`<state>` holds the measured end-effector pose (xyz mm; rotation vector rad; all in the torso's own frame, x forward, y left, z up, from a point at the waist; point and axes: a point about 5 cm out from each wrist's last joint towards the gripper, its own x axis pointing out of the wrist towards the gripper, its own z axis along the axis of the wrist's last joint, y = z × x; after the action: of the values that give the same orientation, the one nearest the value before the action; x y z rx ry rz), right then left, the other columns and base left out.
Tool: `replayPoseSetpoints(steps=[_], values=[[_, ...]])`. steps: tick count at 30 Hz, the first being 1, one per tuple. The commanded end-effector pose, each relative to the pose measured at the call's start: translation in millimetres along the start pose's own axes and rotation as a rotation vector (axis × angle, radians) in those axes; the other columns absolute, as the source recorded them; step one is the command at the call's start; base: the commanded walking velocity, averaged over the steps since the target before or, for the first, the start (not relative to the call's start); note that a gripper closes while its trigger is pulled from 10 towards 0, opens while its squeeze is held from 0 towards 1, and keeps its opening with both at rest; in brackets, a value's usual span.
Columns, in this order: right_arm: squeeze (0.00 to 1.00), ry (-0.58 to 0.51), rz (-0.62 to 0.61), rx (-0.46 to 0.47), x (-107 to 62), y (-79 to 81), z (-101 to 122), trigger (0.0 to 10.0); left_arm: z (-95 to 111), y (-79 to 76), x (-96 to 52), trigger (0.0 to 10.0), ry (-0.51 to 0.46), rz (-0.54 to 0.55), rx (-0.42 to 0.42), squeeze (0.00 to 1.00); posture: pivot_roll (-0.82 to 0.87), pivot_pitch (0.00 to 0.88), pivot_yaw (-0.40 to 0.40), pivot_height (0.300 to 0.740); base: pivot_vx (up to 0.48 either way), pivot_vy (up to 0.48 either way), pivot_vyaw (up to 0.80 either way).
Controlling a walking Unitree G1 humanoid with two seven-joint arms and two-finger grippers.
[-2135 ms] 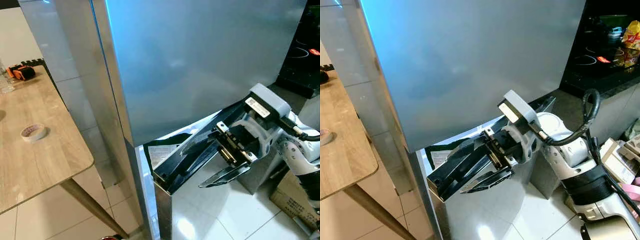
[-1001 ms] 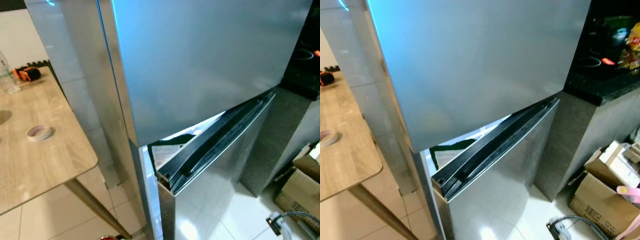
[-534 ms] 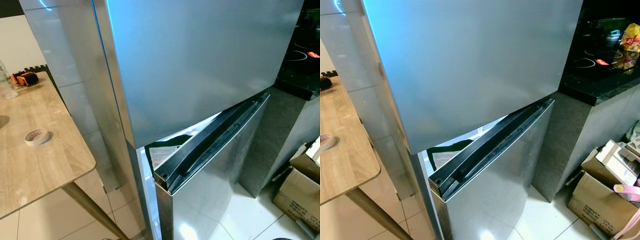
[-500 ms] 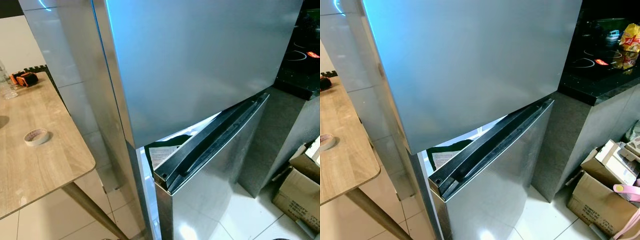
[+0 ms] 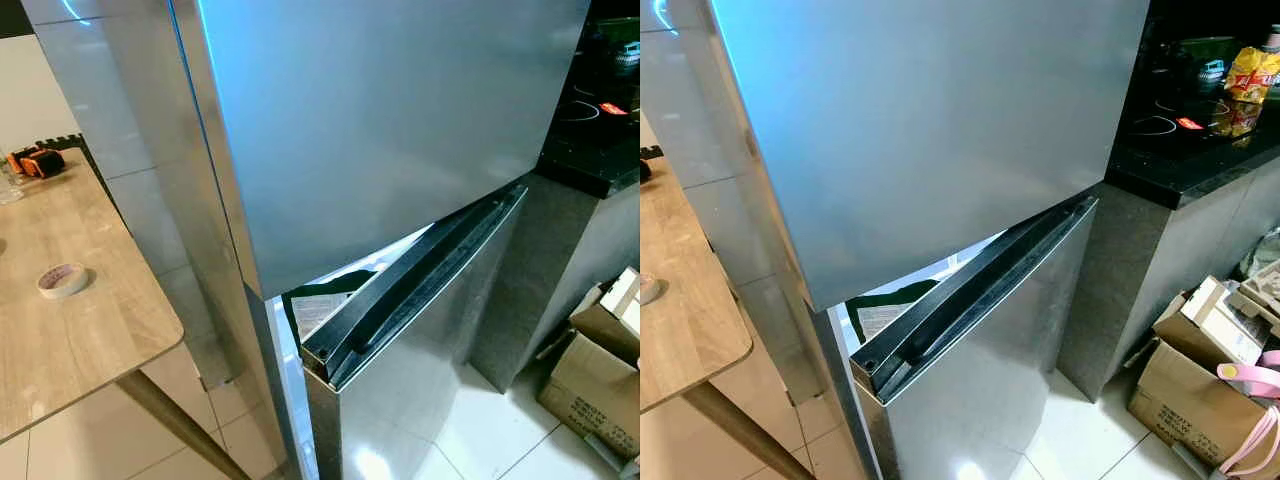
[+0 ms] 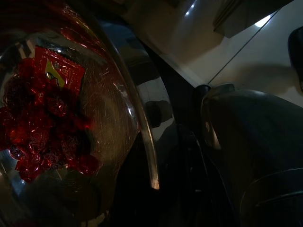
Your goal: Restocking fridge
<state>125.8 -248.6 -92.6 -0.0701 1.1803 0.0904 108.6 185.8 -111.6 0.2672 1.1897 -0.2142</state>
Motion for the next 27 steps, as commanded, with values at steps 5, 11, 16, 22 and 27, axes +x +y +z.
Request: replayPoseSetpoints(steps=[5, 11, 16, 22, 27], values=[[0.0, 0.004, -0.021, -0.026, -0.5, -3.7, 2.4, 10.0, -19.3, -1.3, -2.5, 10.0, 0.077, 0.0, 0.007, 0.0, -0.09, 0.0, -0.008, 0.74, -0.064, 0.0, 0.0], [0.0, 0.011, -0.022, -0.036, 0.3, -1.1, 0.3, 10.0, -19.9, -2.2, -2.5, 10.0, 0.079, 0.0, 0.003, 0.0, -0.09, 0.0, -0.01, 0.74, -0.346, 0.0, 0.0], [0.0, 0.017, -0.013, -0.045, 1.5, 3.9, -1.9, 10.0, -20.4, -2.4, -2.6, 10.0, 0.081, 0.0, 0.002, 0.0, -0.09, 0.0, -0.01, 0.74, -0.376, 0.0, 0.0], [0.0, 0.021, -0.007, -0.052, 2.1, 6.4, -3.1, 10.0, -21.4, -2.1, -2.8, 10.0, 0.084, 0.001, 0.0, 0.0, -0.09, 0.0, -0.01, 0.74, -0.382, 0.0, 0.0], [0.0, 0.023, -0.005, -0.054, 2.1, 6.7, -3.5, 10.0, -22.1, -2.0, -2.9, 10.0, 0.086, 0.001, -0.003, 0.0, -0.09, 0.0, -0.007, 0.74, -0.382, 0.0, 0.0]])
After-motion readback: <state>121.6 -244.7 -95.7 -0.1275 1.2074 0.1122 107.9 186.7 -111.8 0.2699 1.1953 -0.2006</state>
